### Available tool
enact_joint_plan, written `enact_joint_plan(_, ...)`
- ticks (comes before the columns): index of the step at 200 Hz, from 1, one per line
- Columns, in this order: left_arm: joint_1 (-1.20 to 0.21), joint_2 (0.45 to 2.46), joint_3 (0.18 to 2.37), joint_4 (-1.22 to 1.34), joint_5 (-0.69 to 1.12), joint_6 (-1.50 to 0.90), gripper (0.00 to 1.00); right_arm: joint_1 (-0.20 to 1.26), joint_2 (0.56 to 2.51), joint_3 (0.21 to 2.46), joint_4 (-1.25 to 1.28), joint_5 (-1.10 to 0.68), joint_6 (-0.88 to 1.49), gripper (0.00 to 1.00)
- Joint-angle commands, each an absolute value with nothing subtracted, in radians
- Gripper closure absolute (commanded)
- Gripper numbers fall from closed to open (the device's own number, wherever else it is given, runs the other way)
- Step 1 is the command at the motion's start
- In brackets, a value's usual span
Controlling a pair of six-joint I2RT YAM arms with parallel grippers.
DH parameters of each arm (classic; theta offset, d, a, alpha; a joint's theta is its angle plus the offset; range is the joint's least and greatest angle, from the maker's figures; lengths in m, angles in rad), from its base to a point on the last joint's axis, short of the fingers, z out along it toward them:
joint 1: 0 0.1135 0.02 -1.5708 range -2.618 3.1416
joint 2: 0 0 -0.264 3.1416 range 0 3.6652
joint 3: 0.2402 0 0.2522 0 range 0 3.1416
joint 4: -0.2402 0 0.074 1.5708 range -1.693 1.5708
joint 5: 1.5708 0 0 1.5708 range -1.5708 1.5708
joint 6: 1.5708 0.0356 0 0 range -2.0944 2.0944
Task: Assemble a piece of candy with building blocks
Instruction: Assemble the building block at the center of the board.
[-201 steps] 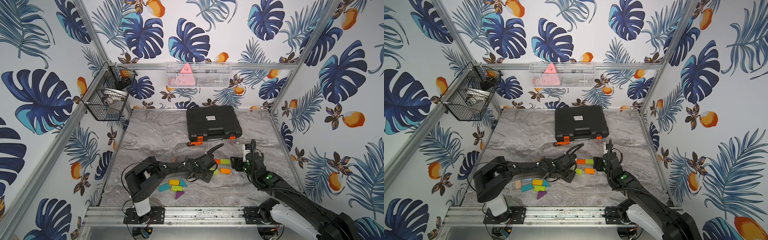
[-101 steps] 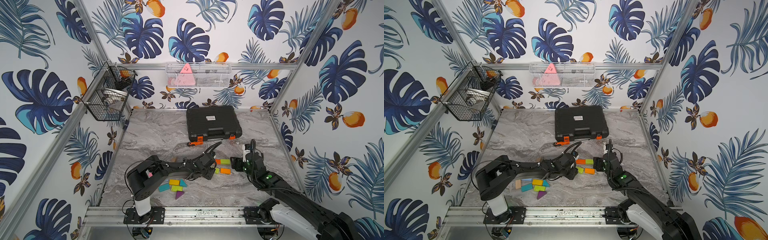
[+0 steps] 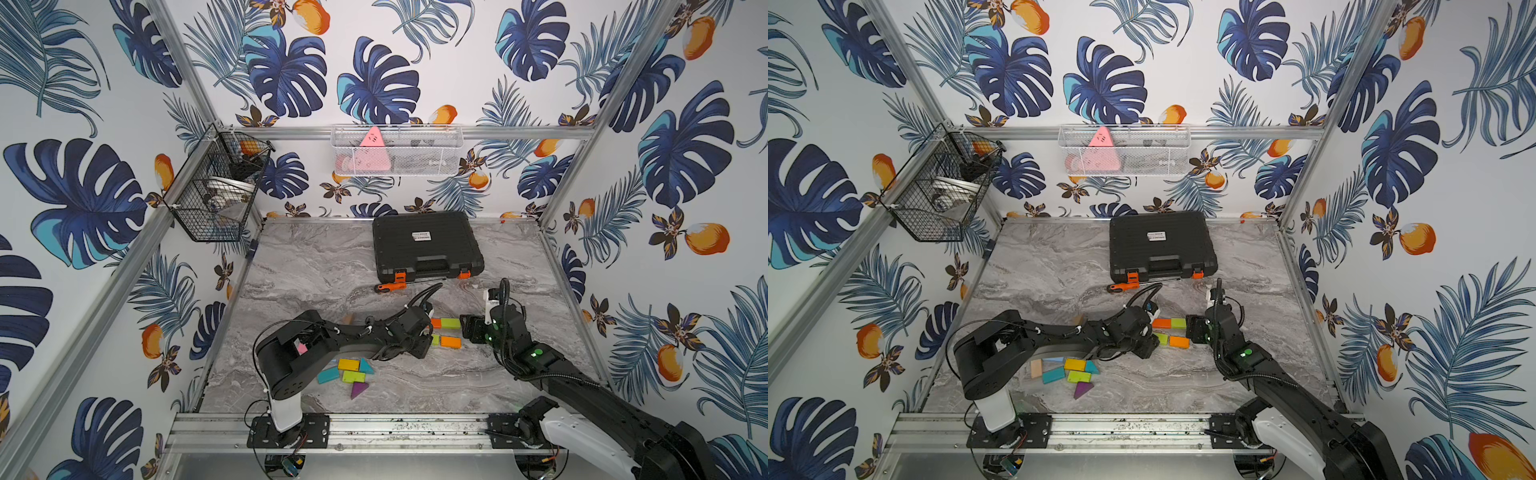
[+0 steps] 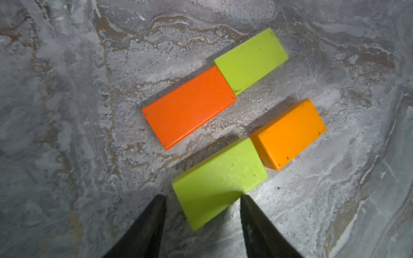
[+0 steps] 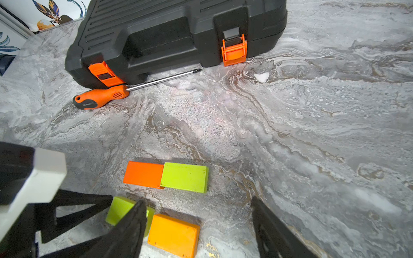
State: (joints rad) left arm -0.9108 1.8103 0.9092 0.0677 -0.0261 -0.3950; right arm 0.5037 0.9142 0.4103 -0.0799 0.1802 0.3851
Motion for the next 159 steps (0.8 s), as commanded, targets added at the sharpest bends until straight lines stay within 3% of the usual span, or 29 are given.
enact_joint_plan(1,-0.911,1.825,0.897,-0.069,0.033,-0.414,0.42,0.505,0.915,0.413,-0.051,0.177,0.394,0.24)
enact_joint_plan(159,-0.918,1.85,0.901,-0.037,0.064,-0.451,0.45,0.505,0.903,0.404,-0.045,0.166,0.393,0.24)
